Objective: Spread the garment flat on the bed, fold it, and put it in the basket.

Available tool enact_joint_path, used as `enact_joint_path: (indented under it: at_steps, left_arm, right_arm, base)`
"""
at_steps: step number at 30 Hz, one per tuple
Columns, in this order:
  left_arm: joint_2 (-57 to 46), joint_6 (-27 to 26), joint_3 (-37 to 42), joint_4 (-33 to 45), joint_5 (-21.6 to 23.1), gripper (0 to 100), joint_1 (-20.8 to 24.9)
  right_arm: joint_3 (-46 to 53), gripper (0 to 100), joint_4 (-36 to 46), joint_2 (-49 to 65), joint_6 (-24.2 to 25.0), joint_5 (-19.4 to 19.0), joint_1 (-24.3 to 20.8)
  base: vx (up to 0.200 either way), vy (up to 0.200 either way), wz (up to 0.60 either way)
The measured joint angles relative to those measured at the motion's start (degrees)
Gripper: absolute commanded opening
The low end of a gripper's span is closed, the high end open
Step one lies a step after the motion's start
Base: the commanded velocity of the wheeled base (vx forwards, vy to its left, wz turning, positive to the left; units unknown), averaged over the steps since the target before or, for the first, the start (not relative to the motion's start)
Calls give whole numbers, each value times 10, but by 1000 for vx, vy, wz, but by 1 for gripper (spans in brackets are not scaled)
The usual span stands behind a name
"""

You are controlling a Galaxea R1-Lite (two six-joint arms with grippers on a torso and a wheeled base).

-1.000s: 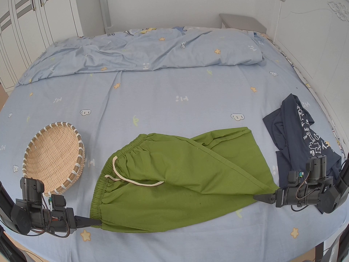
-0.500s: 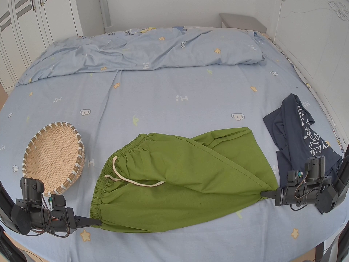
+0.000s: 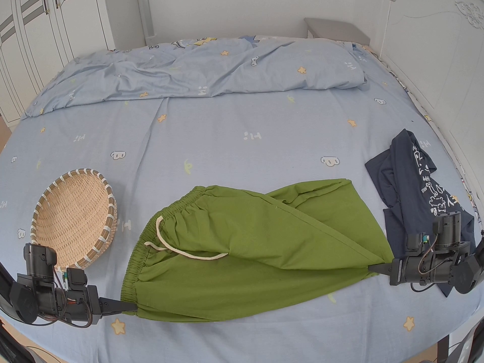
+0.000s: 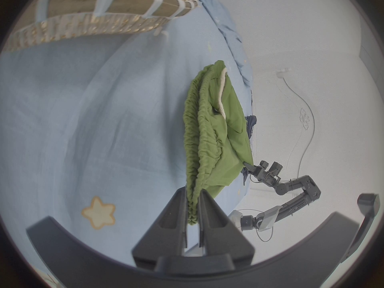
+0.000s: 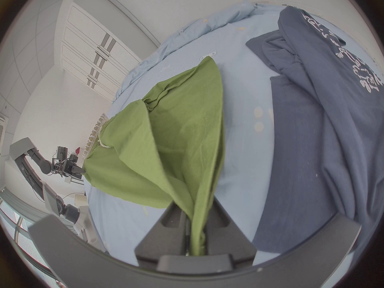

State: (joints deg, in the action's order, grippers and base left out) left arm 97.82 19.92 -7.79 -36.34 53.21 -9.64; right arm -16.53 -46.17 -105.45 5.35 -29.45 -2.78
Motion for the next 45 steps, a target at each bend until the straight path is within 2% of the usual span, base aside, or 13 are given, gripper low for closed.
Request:
enact_joint_path:
  at_steps: [8,11,13,17,20,27,33,34,45]
  left_arm:
    - [-68,-6,-41,220,-2,0,-16]
    - [-97,-40,-54,298,-3,0,-26]
    - [-113,-83,-59,330,-4,0,-34]
    - [-133,-155,-55,353,-6,0,-49]
    - [-139,-186,-43,360,-8,0,-60]
    - [-125,-216,-22,360,-31,0,-69]
    - [-110,-225,-15,359,-41,0,-70]
    - [-108,-225,-15,359,-41,100,-70]
    - [-83,-226,-22,357,-41,100,-69]
  right_arm:
    - [9,0,110,79,-2,0,-9]
    - [25,0,133,104,-3,-1,-13]
    - [45,0,142,118,-5,-1,-16]
    - [93,0,150,137,-6,-1,-27]
    - [124,0,152,145,-6,-1,-36]
    - [151,0,143,143,-6,-1,-46]
    - [155,0,89,107,-6,-1,-49]
    - [155,100,83,99,-6,-1,-49]
    - [155,100,75,67,-9,-1,-60]
  base:
    - [0,0,0]
    - [0,0,0]
    - [0,0,0]
    - [0,0,0]
    - [0,0,0]
    - [0,0,0]
    - [0,0,0]
    - [0,0,0]
    - [0,0,0]
